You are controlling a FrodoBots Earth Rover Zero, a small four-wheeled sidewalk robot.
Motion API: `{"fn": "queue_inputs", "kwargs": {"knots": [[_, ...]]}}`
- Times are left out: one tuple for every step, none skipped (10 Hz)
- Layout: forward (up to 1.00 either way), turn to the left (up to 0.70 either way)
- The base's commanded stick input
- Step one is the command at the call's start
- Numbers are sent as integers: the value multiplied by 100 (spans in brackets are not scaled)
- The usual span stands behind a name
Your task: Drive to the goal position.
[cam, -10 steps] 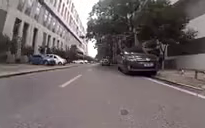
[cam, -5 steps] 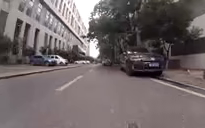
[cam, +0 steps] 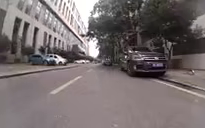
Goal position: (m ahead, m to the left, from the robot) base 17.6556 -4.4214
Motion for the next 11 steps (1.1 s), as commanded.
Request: {"fn": "queue_inputs", "kwargs": {"knots": [[70,0],[70,0],[70,0],[70,0],[70,0],[70,1],[70,3],[70,11],[70,14],[70,14],[70,14]]}}
